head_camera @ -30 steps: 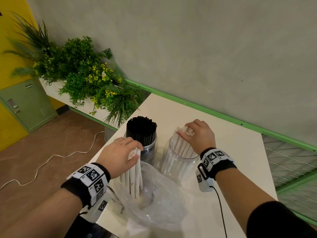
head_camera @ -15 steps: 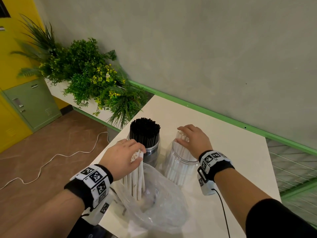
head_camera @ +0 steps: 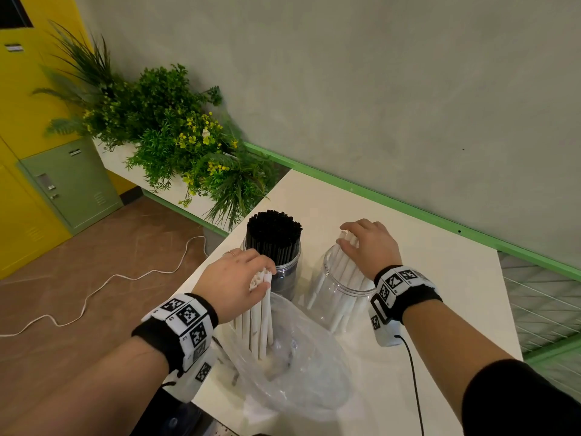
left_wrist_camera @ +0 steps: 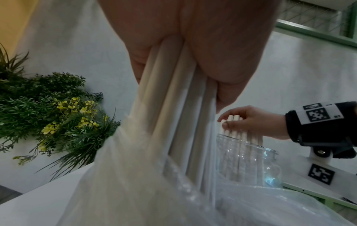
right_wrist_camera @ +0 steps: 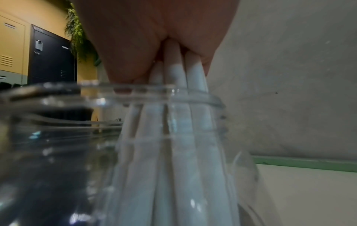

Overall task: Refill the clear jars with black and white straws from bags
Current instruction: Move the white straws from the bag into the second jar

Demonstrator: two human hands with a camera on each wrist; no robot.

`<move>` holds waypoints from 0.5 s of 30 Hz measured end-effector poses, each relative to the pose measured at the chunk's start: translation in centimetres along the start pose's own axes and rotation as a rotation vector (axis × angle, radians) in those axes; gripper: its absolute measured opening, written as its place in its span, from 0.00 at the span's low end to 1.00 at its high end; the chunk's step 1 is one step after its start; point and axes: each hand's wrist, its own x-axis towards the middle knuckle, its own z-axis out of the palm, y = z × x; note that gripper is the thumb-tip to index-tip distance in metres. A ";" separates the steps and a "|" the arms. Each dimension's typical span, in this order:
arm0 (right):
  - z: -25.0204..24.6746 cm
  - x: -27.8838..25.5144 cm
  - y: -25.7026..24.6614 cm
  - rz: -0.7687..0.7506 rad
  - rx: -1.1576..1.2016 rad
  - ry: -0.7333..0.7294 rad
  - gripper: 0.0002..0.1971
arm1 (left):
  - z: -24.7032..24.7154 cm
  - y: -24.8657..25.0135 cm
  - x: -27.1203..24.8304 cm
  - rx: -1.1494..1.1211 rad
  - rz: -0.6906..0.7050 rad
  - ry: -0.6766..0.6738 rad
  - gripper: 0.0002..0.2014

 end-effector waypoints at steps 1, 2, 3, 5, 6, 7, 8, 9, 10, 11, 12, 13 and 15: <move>-0.1 0.0 -0.1 -0.002 -0.004 -0.003 0.14 | 0.0 0.0 0.0 0.000 0.000 0.000 0.20; -0.2 0.1 -0.1 -0.003 -0.004 0.007 0.13 | 0.0 0.0 0.0 0.001 0.001 -0.001 0.20; -0.2 0.2 -0.2 -0.004 0.005 0.032 0.12 | 0.0 0.0 0.0 0.004 0.001 -0.003 0.20; -0.4 0.4 -0.2 0.000 0.026 0.089 0.11 | 0.0 0.0 0.1 0.007 -0.004 -0.009 0.20; -0.6 0.5 -0.1 0.012 0.032 0.088 0.11 | 0.0 0.0 0.1 0.007 -0.006 -0.012 0.20; -0.7 0.7 -0.2 0.038 0.033 0.047 0.12 | 0.0 -0.1 0.1 0.005 -0.008 -0.014 0.20; -0.9 1.0 -0.2 0.076 0.032 -0.024 0.14 | 0.0 -0.1 0.2 0.002 -0.008 -0.016 0.20; -1.1 1.3 -0.3 0.117 0.029 -0.103 0.15 | 0.0 -0.1 0.2 -0.002 -0.009 -0.017 0.19; -1.2 1.6 -0.3 0.147 0.026 -0.171 0.17 | 0.1 -0.1 0.2 -0.004 -0.008 -0.017 0.19; -1.2 1.8 -0.3 0.152 0.014 -0.220 0.18 | 0.1 -0.1 0.2 -0.004 -0.006 -0.016 0.19; -1.2 1.9 -0.4 0.139 -0.005 -0.255 0.19 | 0.1 -0.1 0.2 -0.002 -0.003 -0.017 0.19; -1.1 2.0 -0.3 0.120 -0.025 -0.277 0.20 | 0.0 -0.1 0.1 0.002 0.000 -0.017 0.20; -1.0 1.9 -0.1 0.098 -0.031 -0.267 0.22 | 0.0 -0.1 0.1 0.005 0.002 -0.016 0.20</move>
